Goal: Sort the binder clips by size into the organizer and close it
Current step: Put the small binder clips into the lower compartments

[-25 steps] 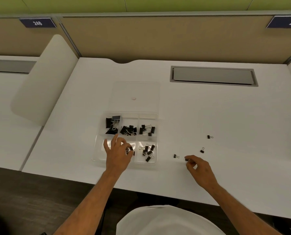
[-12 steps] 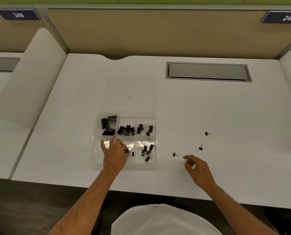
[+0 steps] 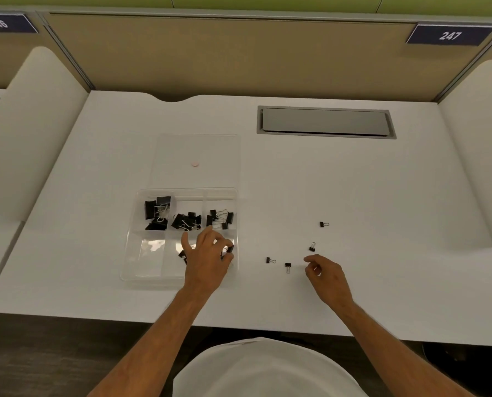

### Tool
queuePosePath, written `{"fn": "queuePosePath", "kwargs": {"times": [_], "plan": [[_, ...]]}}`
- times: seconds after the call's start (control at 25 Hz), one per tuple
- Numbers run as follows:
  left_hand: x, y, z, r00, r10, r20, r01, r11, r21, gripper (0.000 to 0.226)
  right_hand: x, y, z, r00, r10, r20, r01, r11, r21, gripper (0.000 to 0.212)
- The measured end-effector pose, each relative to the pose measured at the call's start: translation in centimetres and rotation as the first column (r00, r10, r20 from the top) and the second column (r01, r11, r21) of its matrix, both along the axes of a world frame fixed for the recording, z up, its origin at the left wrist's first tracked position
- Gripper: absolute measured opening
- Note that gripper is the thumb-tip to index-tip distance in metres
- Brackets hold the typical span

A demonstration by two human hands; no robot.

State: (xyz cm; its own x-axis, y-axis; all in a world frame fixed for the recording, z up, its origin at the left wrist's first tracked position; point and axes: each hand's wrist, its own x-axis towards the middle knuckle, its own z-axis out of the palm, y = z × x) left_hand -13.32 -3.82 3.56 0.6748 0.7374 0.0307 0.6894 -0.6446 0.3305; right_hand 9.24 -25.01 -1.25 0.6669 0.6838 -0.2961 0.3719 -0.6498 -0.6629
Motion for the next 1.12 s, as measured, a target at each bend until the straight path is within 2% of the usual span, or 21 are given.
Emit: {"fn": "queuePosePath", "kwargs": {"times": [0.08, 0.16, 0.28, 0.36, 0.52, 0.68, 0.76, 0.88, 1.0, 1.12], "plan": [[0.9, -1.4, -0.2, 1.000, -0.009, -0.008, 0.009, 1.000, -0.010, 0.021, 1.6, -0.2, 0.0, 0.998, -0.043, 0.052, 0.043, 0.999, 0.000, 0.020], [1.4, -2.5, -0.4, 1.000, -0.002, -0.006, 0.002, 1.000, -0.029, 0.022, 3.3, -0.4, 0.1, 0.994, -0.009, 0.108, 0.009, 1.000, -0.002, 0.024], [1.9, -3.9, -0.5, 1.000, 0.013, 0.009, -0.013, 0.998, -0.055, 0.023, 5.4, 0.0, -0.1, 0.963, 0.206, 0.174, -0.191, 0.976, -0.103, 0.041], [2.3, -4.6, -0.5, 1.000, 0.018, 0.011, -0.018, 0.998, -0.055, 0.023, 6.3, 0.7, -0.5, 0.897, 0.375, 0.235, -0.341, 0.924, -0.176, 0.051], [2.8, -5.6, -0.6, 1.000, 0.011, -0.008, -0.012, 0.999, -0.044, 0.024, 7.5, 1.7, -1.6, 0.744, 0.581, 0.331, -0.508, 0.813, -0.285, 0.051], [3.2, -6.1, -0.9, 1.000, 0.006, -0.017, -0.006, 1.000, -0.028, 0.025, 8.4, 1.7, -2.1, 0.682, 0.627, 0.376, -0.540, 0.779, -0.319, 0.033], [3.7, -6.4, -1.2, 1.000, -0.012, -0.013, 0.011, 1.000, -0.027, 0.025, 8.6, 1.5, -2.3, 0.681, 0.631, 0.371, -0.550, 0.776, -0.309, 0.027], [4.6, -6.5, -1.4, 0.999, -0.036, -0.009, 0.036, 0.999, -0.027, 0.026, 8.5, 1.4, -2.2, 0.690, 0.641, 0.336, -0.573, 0.767, -0.287, 0.027], [5.7, -6.3, -1.7, 0.998, -0.057, -0.029, 0.056, 0.998, -0.034, 0.024, 8.5, 1.7, -1.7, 0.672, 0.680, 0.292, -0.592, 0.731, -0.341, 0.019], [6.4, -6.3, -2.2, 0.994, -0.092, -0.066, 0.088, 0.995, -0.049, 0.025, 8.5, 1.4, -1.8, 0.689, 0.667, 0.283, -0.582, 0.743, -0.331, 0.022]]}}
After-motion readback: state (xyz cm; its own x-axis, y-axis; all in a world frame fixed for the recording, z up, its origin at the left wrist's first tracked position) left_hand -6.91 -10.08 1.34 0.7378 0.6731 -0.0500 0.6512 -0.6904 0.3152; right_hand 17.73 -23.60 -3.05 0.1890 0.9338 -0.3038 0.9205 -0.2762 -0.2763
